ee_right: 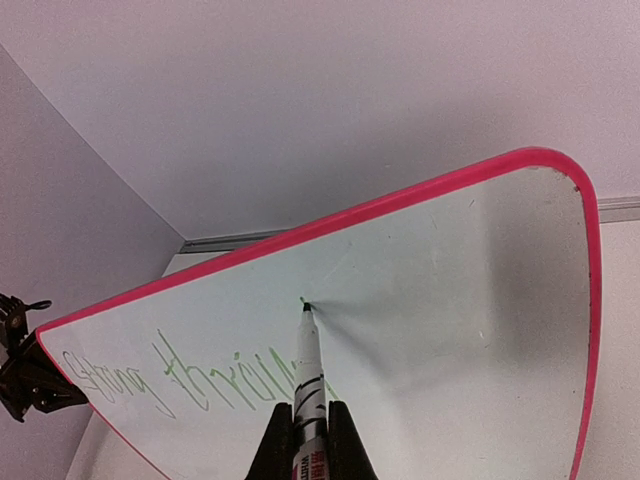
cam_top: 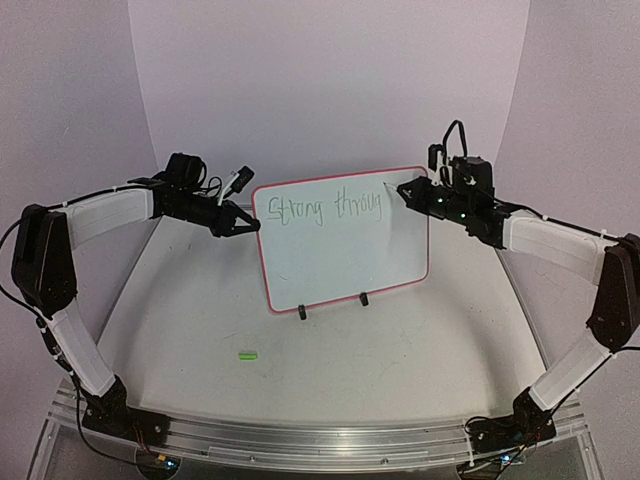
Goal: Write a sentence on the whiteboard
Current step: Write a sentence at the center of the board.
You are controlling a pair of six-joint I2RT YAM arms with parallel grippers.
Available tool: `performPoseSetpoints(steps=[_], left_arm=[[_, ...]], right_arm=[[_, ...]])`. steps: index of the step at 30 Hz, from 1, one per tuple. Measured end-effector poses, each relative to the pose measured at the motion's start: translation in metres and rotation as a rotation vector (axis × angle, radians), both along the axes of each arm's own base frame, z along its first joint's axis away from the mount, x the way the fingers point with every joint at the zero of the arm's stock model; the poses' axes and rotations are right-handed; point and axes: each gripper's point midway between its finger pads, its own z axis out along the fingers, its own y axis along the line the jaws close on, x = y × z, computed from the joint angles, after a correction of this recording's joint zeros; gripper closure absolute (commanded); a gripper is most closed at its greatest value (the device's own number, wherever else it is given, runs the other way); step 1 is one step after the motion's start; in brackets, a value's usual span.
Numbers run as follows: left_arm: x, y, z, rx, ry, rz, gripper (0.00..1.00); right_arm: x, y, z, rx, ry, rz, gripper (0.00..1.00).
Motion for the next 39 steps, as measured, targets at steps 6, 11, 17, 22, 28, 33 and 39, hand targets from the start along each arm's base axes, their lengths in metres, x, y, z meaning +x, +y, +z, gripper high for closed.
performPoseSetpoints(steps=[6, 11, 17, 22, 28, 33, 39], left_arm=[[0.001, 0.000, 0.000, 0.003, 0.001, 0.004, 1.00], [0.001, 0.001, -0.001, 0.003, 0.005, 0.008, 1.00], [0.001, 0.001, -0.001, 0.002, 0.006, 0.008, 1.00], [0.001, 0.001, -0.001, 0.003, 0.006, 0.008, 1.00], [0.001, 0.001, -0.001, 0.002, 0.007, 0.008, 1.00], [0.001, 0.001, -0.001, 0.002, 0.006, 0.008, 1.00], [0.001, 0.001, -0.001, 0.002, 0.006, 0.008, 1.00]], right_arm=[[-0.005, -0.001, -0.021, -0.010, 0.035, 0.006, 1.00], [-0.012, -0.001, -0.046, -0.024, 0.091, 0.018, 1.00], [-0.014, -0.002, -0.049, -0.019, 0.103, 0.017, 1.00], [-0.013, -0.001, -0.047, 0.001, 0.104, 0.011, 1.00], [-0.012, -0.001, -0.042, 0.024, 0.093, 0.004, 1.00], [-0.010, -0.001, -0.039, 0.027, 0.086, 0.000, 1.00], [-0.008, -0.002, -0.032, 0.031, 0.068, -0.010, 1.00]])
